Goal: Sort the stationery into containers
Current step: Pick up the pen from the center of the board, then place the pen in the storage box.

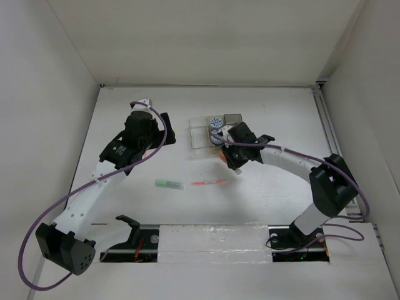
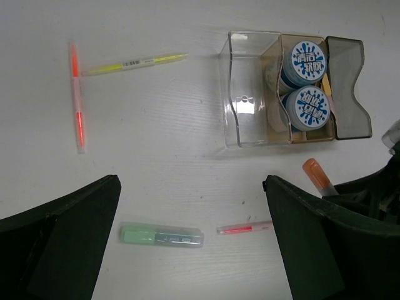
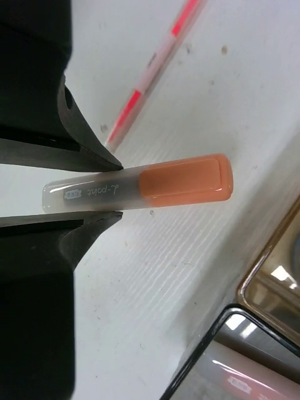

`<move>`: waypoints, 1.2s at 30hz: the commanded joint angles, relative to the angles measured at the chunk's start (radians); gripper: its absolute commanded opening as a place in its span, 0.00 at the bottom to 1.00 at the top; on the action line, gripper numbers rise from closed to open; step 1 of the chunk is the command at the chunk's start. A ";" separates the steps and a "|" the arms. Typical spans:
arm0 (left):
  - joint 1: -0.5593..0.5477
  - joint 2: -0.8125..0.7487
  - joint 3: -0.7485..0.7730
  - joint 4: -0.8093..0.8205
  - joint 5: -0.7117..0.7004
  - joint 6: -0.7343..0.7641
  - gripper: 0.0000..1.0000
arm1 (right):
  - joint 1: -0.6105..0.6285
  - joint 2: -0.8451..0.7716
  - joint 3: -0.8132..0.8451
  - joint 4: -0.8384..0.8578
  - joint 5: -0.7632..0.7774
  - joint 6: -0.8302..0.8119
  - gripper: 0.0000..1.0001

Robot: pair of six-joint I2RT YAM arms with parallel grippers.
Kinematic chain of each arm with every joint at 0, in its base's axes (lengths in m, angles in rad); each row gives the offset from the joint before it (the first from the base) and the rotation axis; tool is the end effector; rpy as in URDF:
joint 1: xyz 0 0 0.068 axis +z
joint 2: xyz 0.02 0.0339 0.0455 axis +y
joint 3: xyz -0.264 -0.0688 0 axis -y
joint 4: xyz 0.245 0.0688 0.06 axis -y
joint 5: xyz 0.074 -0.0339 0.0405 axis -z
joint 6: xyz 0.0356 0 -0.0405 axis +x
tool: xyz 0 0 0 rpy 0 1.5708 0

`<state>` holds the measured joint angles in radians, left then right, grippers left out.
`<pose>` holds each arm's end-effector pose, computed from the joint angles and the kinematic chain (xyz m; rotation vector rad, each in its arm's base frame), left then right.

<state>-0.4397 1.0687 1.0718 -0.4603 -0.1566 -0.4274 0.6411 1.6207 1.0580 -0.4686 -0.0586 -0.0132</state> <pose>0.2157 -0.0953 0.3575 -0.0872 2.0421 -0.3885 0.2622 0.1982 0.2032 -0.8655 2.4840 0.2979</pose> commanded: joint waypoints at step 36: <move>-0.002 -0.029 -0.006 -0.089 -0.113 -0.234 1.00 | -0.212 0.243 0.450 0.064 0.192 0.475 0.14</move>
<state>-0.4397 1.0718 1.0718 -0.5247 -0.2630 -0.6048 0.4118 1.8771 1.5074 -0.4587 0.1387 0.4534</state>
